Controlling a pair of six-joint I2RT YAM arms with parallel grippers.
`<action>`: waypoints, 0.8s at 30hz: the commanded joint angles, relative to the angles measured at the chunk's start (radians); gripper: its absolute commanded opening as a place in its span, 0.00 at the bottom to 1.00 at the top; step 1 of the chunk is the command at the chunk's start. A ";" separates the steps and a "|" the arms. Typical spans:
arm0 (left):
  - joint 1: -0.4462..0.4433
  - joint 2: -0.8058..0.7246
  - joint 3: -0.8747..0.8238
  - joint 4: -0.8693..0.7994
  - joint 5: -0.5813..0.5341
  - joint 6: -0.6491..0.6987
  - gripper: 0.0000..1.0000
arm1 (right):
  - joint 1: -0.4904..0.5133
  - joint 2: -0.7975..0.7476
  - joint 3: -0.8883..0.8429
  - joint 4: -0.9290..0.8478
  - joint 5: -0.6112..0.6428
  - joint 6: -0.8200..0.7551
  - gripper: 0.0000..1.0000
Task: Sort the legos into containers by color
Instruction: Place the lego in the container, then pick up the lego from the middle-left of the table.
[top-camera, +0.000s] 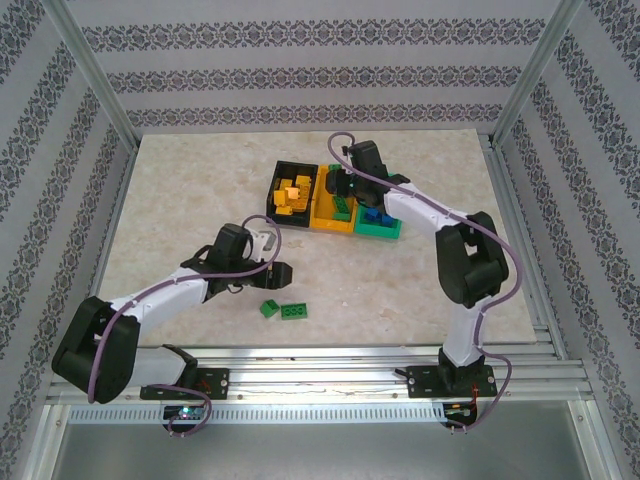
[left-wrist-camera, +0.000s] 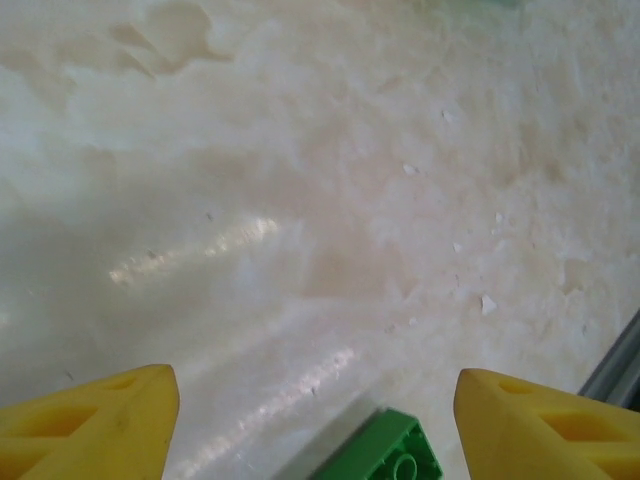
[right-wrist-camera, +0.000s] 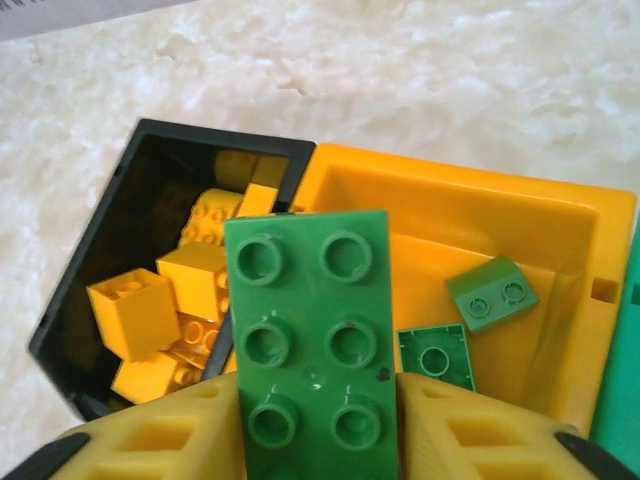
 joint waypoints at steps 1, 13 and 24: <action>-0.060 -0.014 0.045 -0.125 -0.021 0.034 0.77 | 0.000 0.028 0.042 -0.036 -0.068 -0.035 0.52; -0.269 0.171 0.268 -0.456 -0.309 0.229 0.83 | -0.010 -0.184 -0.224 -0.023 -0.069 -0.102 0.59; -0.405 0.355 0.403 -0.621 -0.405 0.343 0.83 | -0.024 -0.400 -0.481 0.009 -0.034 -0.105 0.60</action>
